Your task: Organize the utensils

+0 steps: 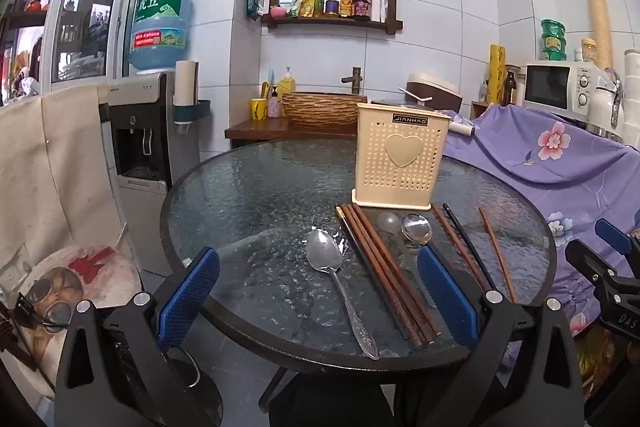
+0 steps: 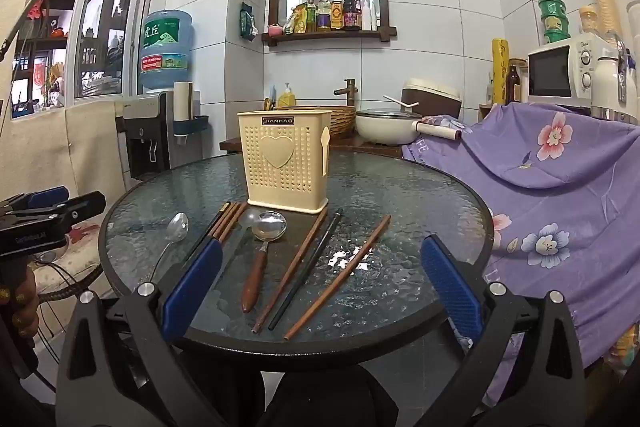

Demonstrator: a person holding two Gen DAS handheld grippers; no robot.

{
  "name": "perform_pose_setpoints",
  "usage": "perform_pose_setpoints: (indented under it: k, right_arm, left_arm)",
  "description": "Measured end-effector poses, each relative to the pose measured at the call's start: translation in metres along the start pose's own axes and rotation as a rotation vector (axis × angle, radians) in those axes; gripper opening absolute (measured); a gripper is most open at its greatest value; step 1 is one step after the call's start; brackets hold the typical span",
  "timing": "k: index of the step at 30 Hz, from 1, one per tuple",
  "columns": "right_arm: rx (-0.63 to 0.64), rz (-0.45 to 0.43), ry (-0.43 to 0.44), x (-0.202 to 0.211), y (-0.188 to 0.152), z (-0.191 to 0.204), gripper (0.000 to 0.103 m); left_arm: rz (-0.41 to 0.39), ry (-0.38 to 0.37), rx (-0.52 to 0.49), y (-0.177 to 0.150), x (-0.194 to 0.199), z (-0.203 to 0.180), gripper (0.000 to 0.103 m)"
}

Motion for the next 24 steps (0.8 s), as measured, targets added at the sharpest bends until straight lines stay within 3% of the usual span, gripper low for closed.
perform_pose_setpoints:
  k: [24]
  right_arm:
    - [-0.009, 0.019, 0.003, -0.005, -0.007, 0.000, 0.098]
  left_arm:
    - [-0.009, 0.021, -0.024, 0.000, -0.003, -0.004, 0.097]
Point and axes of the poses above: each gripper's, at about its wrist camera, not at the fingertips, and x roughly against the way its jaws point, z to its left, y to its top, the point moved 10 cm from there along -x, roughly the way its jaws point, and after that the axes turned 1 degree about -z, right-handed, at the moved point
